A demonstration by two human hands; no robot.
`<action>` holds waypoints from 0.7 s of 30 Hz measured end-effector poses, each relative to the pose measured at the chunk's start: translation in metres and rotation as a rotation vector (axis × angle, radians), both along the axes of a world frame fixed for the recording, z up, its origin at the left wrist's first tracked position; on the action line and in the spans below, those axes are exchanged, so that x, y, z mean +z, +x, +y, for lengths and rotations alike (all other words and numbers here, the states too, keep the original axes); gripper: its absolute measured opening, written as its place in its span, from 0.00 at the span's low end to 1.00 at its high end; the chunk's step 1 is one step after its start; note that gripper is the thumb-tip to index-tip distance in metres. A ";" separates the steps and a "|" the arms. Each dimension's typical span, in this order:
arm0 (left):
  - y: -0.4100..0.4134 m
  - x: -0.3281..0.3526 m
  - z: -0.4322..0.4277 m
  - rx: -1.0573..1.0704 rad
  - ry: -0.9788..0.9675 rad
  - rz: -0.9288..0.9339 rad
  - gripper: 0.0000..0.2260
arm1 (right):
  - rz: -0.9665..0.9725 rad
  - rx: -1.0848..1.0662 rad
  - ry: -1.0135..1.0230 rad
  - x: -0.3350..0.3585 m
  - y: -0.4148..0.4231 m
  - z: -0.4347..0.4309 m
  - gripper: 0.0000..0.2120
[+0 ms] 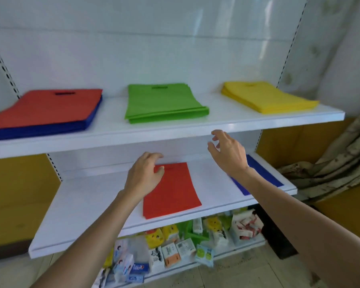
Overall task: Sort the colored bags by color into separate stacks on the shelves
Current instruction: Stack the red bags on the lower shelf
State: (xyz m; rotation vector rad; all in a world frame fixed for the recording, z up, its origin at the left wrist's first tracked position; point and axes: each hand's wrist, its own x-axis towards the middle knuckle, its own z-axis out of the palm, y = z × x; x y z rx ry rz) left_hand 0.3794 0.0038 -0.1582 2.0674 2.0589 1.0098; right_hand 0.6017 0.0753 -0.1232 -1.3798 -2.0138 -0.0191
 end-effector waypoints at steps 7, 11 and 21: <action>-0.049 0.072 -0.008 0.049 0.161 0.023 0.15 | 0.049 0.074 0.127 0.070 -0.053 0.012 0.17; -0.116 0.098 -0.011 0.107 0.235 0.027 0.15 | 0.061 0.134 0.128 0.093 -0.127 0.030 0.18; -0.323 0.122 -0.014 0.372 0.138 0.025 0.09 | 0.013 0.202 0.020 0.102 -0.328 0.075 0.16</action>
